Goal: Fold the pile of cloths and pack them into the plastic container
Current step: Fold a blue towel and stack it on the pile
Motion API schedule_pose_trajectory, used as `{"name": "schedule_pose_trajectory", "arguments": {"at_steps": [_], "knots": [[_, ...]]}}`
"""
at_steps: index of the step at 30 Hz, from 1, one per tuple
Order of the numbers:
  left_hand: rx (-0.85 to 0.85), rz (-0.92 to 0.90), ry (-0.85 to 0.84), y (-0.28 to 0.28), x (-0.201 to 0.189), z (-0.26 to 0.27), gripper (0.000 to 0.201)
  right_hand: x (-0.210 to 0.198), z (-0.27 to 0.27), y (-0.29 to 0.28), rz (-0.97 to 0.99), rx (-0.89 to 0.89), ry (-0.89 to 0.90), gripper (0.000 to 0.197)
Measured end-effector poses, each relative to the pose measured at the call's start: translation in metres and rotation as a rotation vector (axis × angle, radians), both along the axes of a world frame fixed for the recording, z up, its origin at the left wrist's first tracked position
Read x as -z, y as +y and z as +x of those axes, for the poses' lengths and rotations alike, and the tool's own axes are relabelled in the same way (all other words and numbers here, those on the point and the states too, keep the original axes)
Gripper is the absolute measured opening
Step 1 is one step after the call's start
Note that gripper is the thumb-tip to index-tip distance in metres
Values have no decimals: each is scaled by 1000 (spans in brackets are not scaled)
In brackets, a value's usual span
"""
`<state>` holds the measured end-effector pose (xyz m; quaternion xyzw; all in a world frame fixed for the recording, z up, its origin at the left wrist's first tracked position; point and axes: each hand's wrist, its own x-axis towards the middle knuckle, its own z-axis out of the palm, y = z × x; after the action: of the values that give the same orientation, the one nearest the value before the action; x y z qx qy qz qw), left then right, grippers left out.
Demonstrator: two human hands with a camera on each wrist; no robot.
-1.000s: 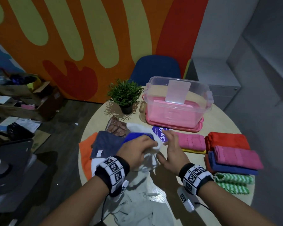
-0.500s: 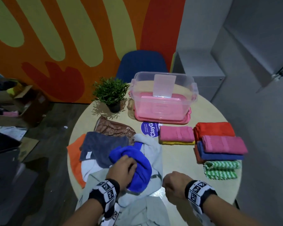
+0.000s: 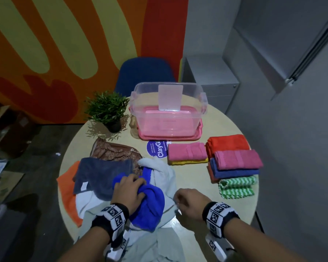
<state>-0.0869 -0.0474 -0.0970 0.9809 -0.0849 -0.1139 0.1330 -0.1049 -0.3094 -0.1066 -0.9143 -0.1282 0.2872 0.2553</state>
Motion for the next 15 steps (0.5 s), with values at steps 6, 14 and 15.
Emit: {"name": "schedule_pose_trajectory", "arguments": {"at_steps": [6, 14, 15], "knots": [[69, -353, -161, -42, -74, 8, 18, -58, 8, -3, 458, 38, 33, 63], [126, -283, -186, -91, -141, 29, 43, -115, 41, -45, 509, 124, -370, 22], [121, -192, -166, -87, -147, 32, 48, -122, 44, -56, 486, 129, -386, 20]]}}
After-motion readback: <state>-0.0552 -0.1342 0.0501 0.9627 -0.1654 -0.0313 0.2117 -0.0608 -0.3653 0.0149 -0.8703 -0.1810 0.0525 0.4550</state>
